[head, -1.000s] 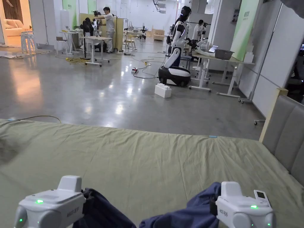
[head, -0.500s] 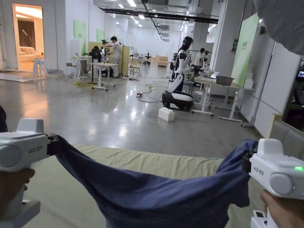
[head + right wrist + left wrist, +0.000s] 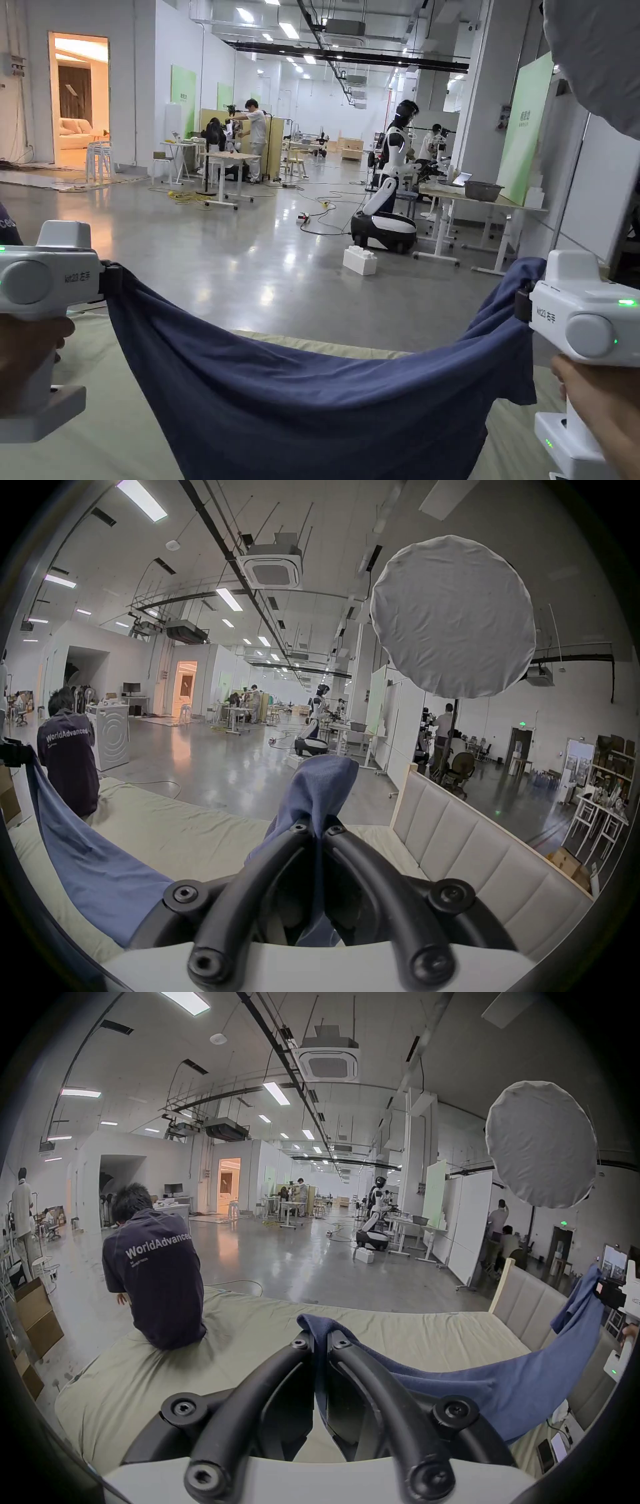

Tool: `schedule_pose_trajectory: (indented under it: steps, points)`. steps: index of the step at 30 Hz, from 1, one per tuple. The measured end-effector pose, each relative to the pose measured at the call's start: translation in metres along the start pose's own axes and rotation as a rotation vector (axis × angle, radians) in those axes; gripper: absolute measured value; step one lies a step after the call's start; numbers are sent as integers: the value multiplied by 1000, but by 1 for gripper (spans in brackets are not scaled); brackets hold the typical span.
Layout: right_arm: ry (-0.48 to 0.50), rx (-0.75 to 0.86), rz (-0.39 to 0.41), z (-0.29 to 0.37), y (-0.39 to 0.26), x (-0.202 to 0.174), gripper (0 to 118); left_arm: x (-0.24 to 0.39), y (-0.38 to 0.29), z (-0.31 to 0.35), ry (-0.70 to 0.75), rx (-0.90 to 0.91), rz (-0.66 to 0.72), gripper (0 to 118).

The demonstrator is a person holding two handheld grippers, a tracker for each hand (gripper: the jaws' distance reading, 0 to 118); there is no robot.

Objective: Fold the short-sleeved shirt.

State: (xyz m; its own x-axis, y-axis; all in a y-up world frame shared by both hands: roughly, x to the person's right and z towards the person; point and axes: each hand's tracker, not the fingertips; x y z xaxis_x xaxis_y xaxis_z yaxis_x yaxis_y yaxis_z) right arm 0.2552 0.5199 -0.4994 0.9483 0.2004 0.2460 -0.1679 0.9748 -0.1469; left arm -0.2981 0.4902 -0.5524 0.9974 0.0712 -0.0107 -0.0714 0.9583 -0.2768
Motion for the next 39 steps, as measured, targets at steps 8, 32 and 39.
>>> schedule_pose_trajectory:
  steps: [8,32,39]
  points:
    - [-18,16,32,-43,20,-15,3,6,20,-40,15,2,1,5]
    - [-17,-119,57,-37,-100,-19,3,-18,-78,-53,20,-62,-67,5]
    - [-12,-228,103,49,-201,-18,3,-38,-189,15,6,-153,-11,5]
